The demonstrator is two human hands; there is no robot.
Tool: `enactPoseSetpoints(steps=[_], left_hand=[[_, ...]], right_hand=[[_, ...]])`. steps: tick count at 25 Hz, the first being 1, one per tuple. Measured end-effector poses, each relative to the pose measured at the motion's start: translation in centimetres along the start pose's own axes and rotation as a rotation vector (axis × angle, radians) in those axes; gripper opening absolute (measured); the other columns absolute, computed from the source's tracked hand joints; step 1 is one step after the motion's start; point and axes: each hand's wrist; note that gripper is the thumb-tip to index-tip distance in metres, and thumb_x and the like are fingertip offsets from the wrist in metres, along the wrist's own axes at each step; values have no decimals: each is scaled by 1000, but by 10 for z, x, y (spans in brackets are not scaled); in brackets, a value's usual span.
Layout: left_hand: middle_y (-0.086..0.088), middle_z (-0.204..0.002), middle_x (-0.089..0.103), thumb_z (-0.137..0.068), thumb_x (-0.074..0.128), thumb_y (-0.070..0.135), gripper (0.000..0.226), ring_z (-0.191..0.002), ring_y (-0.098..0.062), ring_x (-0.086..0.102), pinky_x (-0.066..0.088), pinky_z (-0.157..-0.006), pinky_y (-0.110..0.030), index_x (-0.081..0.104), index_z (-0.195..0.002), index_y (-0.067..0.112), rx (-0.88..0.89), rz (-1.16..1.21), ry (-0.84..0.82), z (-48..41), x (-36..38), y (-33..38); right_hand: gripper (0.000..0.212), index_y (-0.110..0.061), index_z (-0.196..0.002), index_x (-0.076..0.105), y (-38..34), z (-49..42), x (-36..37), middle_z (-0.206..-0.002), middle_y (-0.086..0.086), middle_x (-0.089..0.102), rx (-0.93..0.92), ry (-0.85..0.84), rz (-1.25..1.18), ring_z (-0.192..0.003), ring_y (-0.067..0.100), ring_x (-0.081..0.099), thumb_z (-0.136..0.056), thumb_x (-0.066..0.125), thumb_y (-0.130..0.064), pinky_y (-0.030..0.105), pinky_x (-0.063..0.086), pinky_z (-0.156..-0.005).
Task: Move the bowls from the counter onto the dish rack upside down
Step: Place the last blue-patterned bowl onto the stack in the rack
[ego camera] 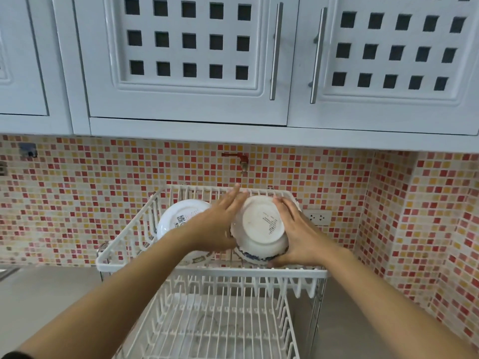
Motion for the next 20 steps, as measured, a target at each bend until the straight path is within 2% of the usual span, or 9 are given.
enactPoseSetpoints(steps=[2, 4, 7, 9, 15, 17, 20], left_hand=[[3, -157, -21, -84, 60, 42, 94, -146, -18, -11, 6, -117, -39, -4, -150, 23, -102, -26, 79, 7, -15, -14], [1, -159, -15, -83, 55, 53, 89, -147, -26, -8, 8, -117, -50, 3, -150, 27, -237, -87, 105, 17, -19, -29], [0, -158, -16, -66, 54, 76, 106, -145, -37, -7, 19, -110, -66, -3, -147, 39, -398, -116, 2, 35, -8, -42], [0, -159, -16, -60, 55, 80, 111, -145, -40, -5, 22, -108, -67, -5, -146, 42, -426, -94, -19, 43, 0, -47], [-3, -159, 4, -63, 64, 71, 106, -143, -39, 7, 23, -110, -61, 10, -147, 36, -432, -20, 94, 42, -2, -49], [-5, -159, 2, -65, 63, 69, 104, -144, -40, 4, 21, -111, -63, 9, -147, 36, -448, -4, 82, 43, -3, -50], [-5, -159, -13, -66, 54, 76, 106, -143, -45, -9, 13, -109, -69, -4, -147, 39, -475, -38, -24, 44, -5, -54]], right_hand=[[143, -31, -142, -26, -1, 0, 0, -152, -10, -27, 20, -22, -21, -143, 17, -13, -47, 71, -75, 48, 8, -118], [141, -31, -141, -27, -2, 0, 1, -152, -12, -28, 36, -16, -23, -143, 15, -14, -48, 67, -79, 49, 7, -117], [139, -30, -142, -27, -4, 1, 2, -153, -12, -27, 49, -8, 10, -144, 14, -11, -50, 63, -81, 46, 7, -117], [137, -31, -141, -28, -5, 1, 1, -153, -12, -25, 49, -2, 27, -144, 15, -9, -49, 60, -83, 46, 9, -117], [138, -34, -141, -27, -6, 2, 1, -153, -12, -26, 41, 1, -11, -145, 16, -5, -47, 61, -85, 47, 11, -116], [137, -32, -142, -24, -9, 3, -2, -154, -11, -24, 36, 0, -3, -145, 17, -5, -49, 60, -84, 47, 10, -117], [131, -27, -146, -17, -9, 6, -4, -156, -7, -18, 47, 9, -11, -145, 18, -3, -53, 58, -83, 48, 8, -118]])
Point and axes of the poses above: each hand's wrist, its own z-axis away from the middle knuckle, its own x-axis out of the palm, y = z × x
